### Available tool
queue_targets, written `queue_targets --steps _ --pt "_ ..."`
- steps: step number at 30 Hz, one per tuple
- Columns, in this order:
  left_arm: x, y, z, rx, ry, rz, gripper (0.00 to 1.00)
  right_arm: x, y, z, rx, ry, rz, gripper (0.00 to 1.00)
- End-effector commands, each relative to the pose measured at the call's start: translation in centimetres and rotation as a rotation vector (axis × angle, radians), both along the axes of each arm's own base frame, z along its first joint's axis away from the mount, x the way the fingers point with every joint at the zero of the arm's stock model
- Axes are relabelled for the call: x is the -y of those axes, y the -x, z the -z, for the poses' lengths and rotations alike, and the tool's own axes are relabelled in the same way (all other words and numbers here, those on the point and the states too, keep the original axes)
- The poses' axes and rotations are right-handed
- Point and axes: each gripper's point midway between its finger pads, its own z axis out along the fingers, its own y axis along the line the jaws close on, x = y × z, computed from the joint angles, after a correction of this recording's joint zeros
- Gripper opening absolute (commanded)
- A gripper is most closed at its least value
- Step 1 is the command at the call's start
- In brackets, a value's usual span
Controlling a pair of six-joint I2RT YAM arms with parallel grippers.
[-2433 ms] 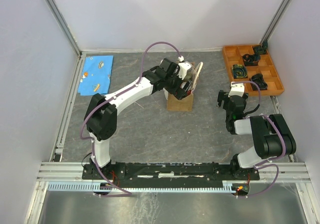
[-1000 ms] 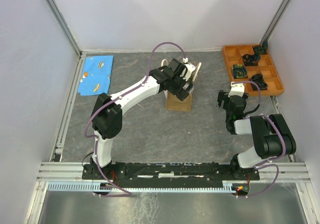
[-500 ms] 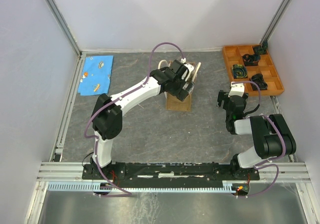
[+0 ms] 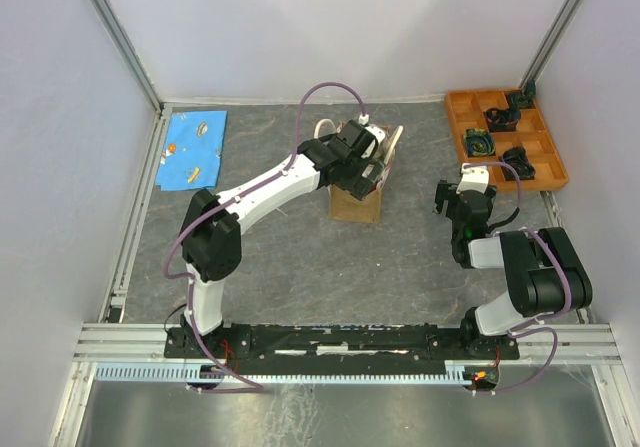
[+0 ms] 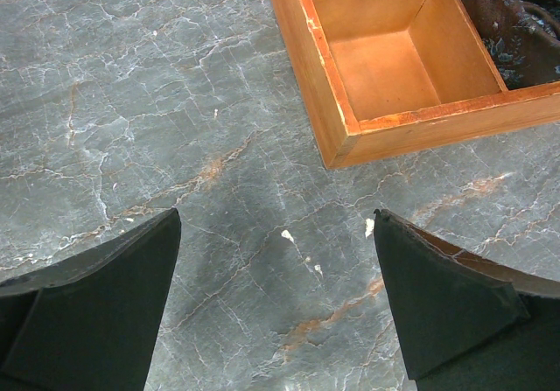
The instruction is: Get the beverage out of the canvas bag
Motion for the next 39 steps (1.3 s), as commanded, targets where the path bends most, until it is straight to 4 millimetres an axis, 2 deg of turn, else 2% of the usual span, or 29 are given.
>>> queue_targets --steps 1,5,10,26,35,39 --pt "-1.3 0.4 -1.9 0.029 -0.003 -0.037 0.99 0.1 -0.9 -1.8 0.063 -0.010 0.009 0.99" --pt "-1.1 0.2 -0.7 0.015 -0.024 -0.030 0.99 0.1 -0.9 -1.7 0.062 -0.010 0.011 0.99" --pt "-1.0 0.3 2.2 -0.024 -0.059 -0.015 0.99 0.1 -0.9 -1.8 0.063 -0.010 0.010 0.99" --pt "-0.9 0.6 6.8 -0.105 -0.095 0.009 1.00 0.1 -0.9 -1.8 0.063 -0.010 0.010 0.99" --pt "-2.1 2.6 9.1 -0.189 -0.127 0.026 0.89 0.1 -0.9 -1.8 0.062 -0.010 0.010 0.99" --pt "-2.8 3.5 9.8 -0.218 -0.146 0.033 0.79 0.1 -0.9 -1.8 0.062 -0.010 0.010 0.99"
